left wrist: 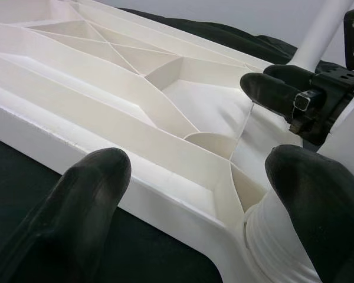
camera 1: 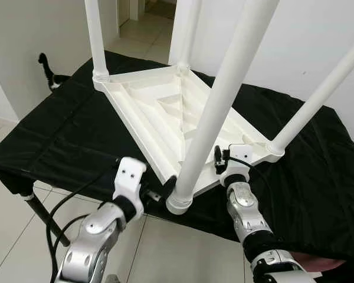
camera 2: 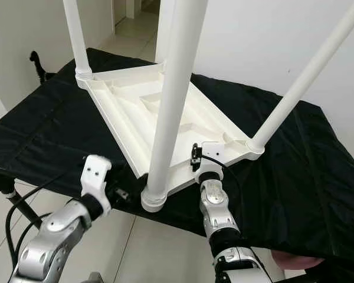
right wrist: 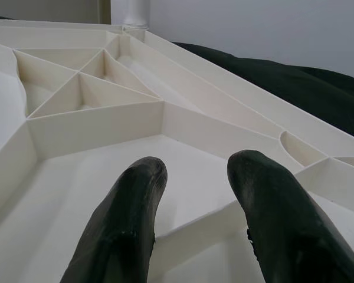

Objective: Building children table

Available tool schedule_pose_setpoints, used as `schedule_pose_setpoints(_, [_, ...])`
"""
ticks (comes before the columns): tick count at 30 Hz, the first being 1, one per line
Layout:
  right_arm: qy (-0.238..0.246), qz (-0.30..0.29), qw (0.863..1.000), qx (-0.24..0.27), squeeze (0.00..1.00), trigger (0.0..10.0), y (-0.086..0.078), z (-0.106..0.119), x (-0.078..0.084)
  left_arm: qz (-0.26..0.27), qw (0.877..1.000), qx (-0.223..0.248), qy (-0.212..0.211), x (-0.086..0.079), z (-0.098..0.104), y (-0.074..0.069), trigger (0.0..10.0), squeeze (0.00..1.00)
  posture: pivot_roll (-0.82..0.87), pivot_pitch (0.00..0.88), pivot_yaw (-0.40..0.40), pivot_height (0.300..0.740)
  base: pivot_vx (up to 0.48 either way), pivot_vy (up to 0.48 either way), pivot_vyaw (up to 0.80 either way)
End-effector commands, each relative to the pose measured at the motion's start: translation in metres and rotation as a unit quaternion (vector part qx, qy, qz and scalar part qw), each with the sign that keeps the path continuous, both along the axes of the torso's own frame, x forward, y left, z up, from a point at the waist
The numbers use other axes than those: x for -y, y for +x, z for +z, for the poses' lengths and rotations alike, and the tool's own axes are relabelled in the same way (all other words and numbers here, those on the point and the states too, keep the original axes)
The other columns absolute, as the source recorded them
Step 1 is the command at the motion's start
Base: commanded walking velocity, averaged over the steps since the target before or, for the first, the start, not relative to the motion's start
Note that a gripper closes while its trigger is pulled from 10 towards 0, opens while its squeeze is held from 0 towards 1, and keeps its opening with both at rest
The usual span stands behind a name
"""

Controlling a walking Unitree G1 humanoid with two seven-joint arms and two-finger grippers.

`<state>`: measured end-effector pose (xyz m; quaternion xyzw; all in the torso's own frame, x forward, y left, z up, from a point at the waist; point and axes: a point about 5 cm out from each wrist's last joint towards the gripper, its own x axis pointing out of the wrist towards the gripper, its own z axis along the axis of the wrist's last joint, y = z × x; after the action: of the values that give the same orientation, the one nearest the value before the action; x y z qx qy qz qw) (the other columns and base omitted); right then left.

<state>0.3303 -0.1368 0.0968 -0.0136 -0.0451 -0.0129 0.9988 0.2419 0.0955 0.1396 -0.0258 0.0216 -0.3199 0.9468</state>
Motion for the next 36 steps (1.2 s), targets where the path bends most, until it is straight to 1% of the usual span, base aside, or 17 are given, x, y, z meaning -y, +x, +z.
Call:
schedule_pose_setpoints(1, [-0.002,-0.011,1.000,-0.007,0.00,10.0,0.002,-0.002,0.003,-0.030,1.000,0.010,-0.003,0.012,0.004,0.001,10.0,0.00,0.05,0.000,-0.090,0.740,0.000,0.000,0.00])
schedule_pose_setpoints(6, [-0.002,-0.012,1.000,-0.006,0.00,10.0,0.002,-0.001,0.003,-0.028,0.999,0.015,0.009,0.011,0.003,0.005,10.0,0.00,0.05,0.000,-0.087,0.740,0.000,0.000,0.00])
schedule_pose_setpoints(9, [-0.005,-0.015,1.000,-0.006,0.00,10.0,-0.001,-0.004,0.007,-0.018,0.997,0.041,0.063,-0.015,0.004,0.017,10.0,0.00,0.05,0.000,-0.087,0.740,0.000,0.000,0.00])
schedule_pose_setpoints(11, [-0.006,-0.015,1.000,-0.006,0.00,10.0,-0.002,-0.004,0.008,-0.025,0.996,0.044,0.075,-0.020,0.004,0.019,10.0,0.00,0.05,0.000,-0.085,0.740,0.000,0.000,0.00])
schedule_pose_setpoints(14, [-0.006,-0.015,1.000,-0.006,0.00,10.0,-0.002,-0.004,0.008,-0.025,0.996,0.044,0.075,-0.020,0.004,0.019,10.0,0.00,0.05,0.000,-0.085,0.740,0.000,0.000,0.00])
schedule_pose_setpoints(15, [-0.007,-0.011,1.000,-0.003,0.00,10.0,-0.005,-0.005,0.011,-0.034,0.993,0.055,0.101,-0.032,0.006,0.026,10.0,0.00,0.05,0.000,-0.084,0.740,0.000,0.000,0.00])
schedule_pose_setpoints(16, [-0.009,-0.011,1.000,-0.003,0.00,10.0,-0.006,-0.006,0.014,-0.037,0.991,0.060,0.111,-0.038,0.008,0.032,10.0,0.00,0.05,0.000,-0.082,0.740,0.000,0.000,0.00])
schedule_pose_setpoints(19, [-0.010,-0.011,1.000,-0.003,0.00,10.0,-0.007,-0.007,0.016,-0.038,0.991,0.064,0.115,-0.041,0.010,0.036,10.0,0.00,0.05,0.000,-0.082,0.740,0.000,0.000,0.00])
schedule_pose_setpoints(20, [-0.012,-0.012,1.000,-0.005,0.00,10.0,-0.009,-0.009,0.019,-0.042,0.990,0.067,0.119,-0.043,0.012,0.042,10.0,0.00,0.05,0.000,-0.082,0.740,0.000,0.000,0.00])
schedule_pose_setpoints(21, [-0.019,-0.012,1.000,-0.010,0.00,10.0,-0.014,-0.013,0.024,-0.075,0.984,0.081,0.142,-0.041,0.013,0.051,10.0,0.00,0.05,0.000,-0.081,0.740,0.000,0.000,0.00])
schedule_pose_setpoints(25, [-0.021,-0.012,1.000,-0.011,0.00,10.0,-0.014,-0.014,0.025,-0.083,0.982,0.082,0.147,-0.041,0.013,0.053,10.0,0.00,0.05,0.000,-0.080,0.740,0.000,0.000,0.00])
schedule_pose_setpoints(26, [-0.024,-0.012,1.000,-0.014,0.00,10.0,-0.017,-0.016,0.028,-0.117,0.979,0.077,0.147,-0.037,0.011,0.053,10.0,1.00,0.04,0.000,-0.079,0.740,0.000,0.000,0.00])
schedule_pose_setpoints(29, [-0.032,-0.014,0.999,-0.021,0.00,10.0,-0.024,-0.022,0.034,-0.179,0.969,0.067,0.157,-0.031,0.007,0.054,10.0,1.00,0.04,0.000,-0.079,0.740,0.000,0.000,0.00])
schedule_pose_setpoints(30, [-0.032,-0.014,0.999,-0.021,0.00,10.0,-0.024,-0.022,0.034,-0.179,0.969,0.067,0.157,-0.031,0.007,0.054,10.0,1.00,0.04,0.000,-0.079,0.740,0.000,0.000,0.00])
schedule_pose_setpoints(32, [-0.034,-0.020,0.999,-0.024,0.00,10.0,-0.025,-0.024,0.038,-0.203,0.962,0.066,0.172,-0.031,0.007,0.056,10.0,1.00,0.02,0.000,-0.069,0.740,0.000,0.000,0.00])
schedule_pose_setpoints(35, [-0.034,-0.023,0.999,-0.024,0.00,10.0,-0.026,-0.024,0.039,-0.216,0.957,0.066,0.181,-0.031,0.007,0.058,10.0,1.00,0.02,0.000,-0.069,0.740,0.000,0.000,0.00])
schedule_pose_setpoints(36, [-0.034,-0.025,0.999,-0.024,0.00,10.0,-0.026,-0.024,0.040,-0.229,0.953,0.066,0.188,-0.033,0.007,0.060,10.0,1.00,0.02,0.000,-0.065,0.740,0.000,0.000,0.00])
